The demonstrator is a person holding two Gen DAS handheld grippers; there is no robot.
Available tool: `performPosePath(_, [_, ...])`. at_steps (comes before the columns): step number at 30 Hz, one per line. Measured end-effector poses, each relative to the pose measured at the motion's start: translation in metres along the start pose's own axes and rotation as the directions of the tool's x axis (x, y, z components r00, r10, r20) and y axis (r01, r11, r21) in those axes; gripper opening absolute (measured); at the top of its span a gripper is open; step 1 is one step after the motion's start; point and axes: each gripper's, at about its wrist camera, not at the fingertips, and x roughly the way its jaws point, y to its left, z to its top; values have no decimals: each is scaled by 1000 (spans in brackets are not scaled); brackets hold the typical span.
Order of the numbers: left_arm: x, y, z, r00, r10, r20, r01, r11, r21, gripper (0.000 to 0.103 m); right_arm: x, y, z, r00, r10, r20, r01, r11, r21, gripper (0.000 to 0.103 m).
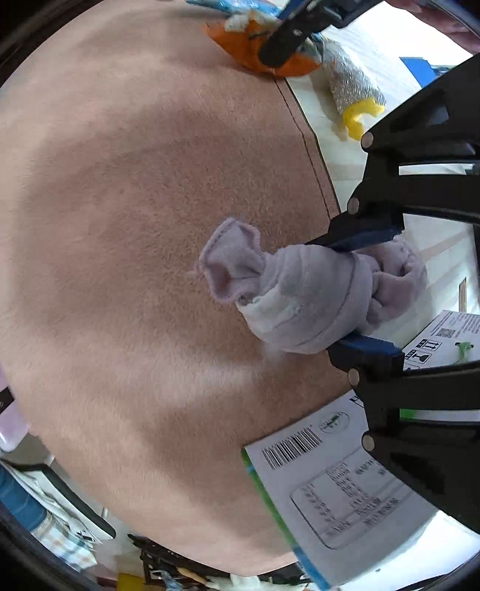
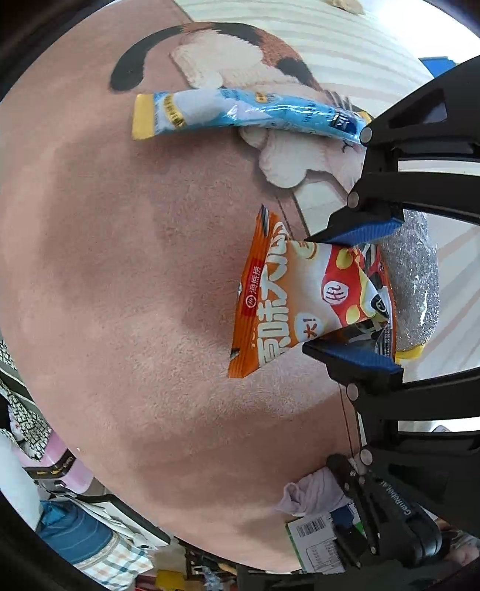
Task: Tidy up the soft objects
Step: 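Carry the sock and chip bag into the box and release them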
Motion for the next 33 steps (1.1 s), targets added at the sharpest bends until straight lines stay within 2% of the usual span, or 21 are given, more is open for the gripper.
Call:
performPosePath(1, [-7, 1, -3, 1000, -3, 25, 4, 1000, -5, 36, -3, -3, -1, 1000, -6, 7, 6, 1000, -8, 38])
performPosePath(3, [-22, 5, -11, 997, -14, 70, 15, 1000, -13, 36, -15, -6, -9, 1000, -12, 22, 13, 1000, -27, 37])
performPosePath(7, [-64, 15, -38, 983, -78, 168, 83, 996, -24, 35, -46, 10, -29, 998, 8, 59, -2, 996, -86, 36])
performPosePath(12, [-128, 53, -97, 940, -155, 303, 174, 984, -37, 36, -103, 49, -74, 988, 91, 125, -66, 979, -192, 36])
performPosePath(13, [-144, 69, -113, 928, -162, 336, 187, 981, -44, 36, -117, 61, -88, 984, 113, 140, -79, 971, -225, 36])
performPosePath(17, [-164, 136, -168, 904, -152, 400, 215, 970, -117, 36, -153, 107, -145, 970, 187, 152, -127, 933, -337, 36])
performPosePath(20, [-153, 190, -199, 905, -135, 404, 229, 954, -194, 36, -158, 157, -186, 965, 222, 138, -146, 896, -419, 36])
performPosePath(24, [-115, 250, -223, 928, -123, 353, 236, 925, -299, 36, -139, 226, -226, 969, 227, 96, -150, 853, -500, 36])
performPosePath(25, [-100, 266, -226, 933, -136, 333, 250, 911, -328, 36, -130, 240, -232, 971, 221, 87, -147, 847, -511, 36])
performPosePath(29, [-45, 302, -223, 945, -218, 242, 296, 886, -357, 36, -85, 293, -251, 983, 178, 52, -123, 837, -533, 36])
performPosePath(33, [2, 312, -209, 941, -296, 165, 338, 867, -365, 36, -36, 321, -254, 992, 126, 17, -98, 845, -526, 36])
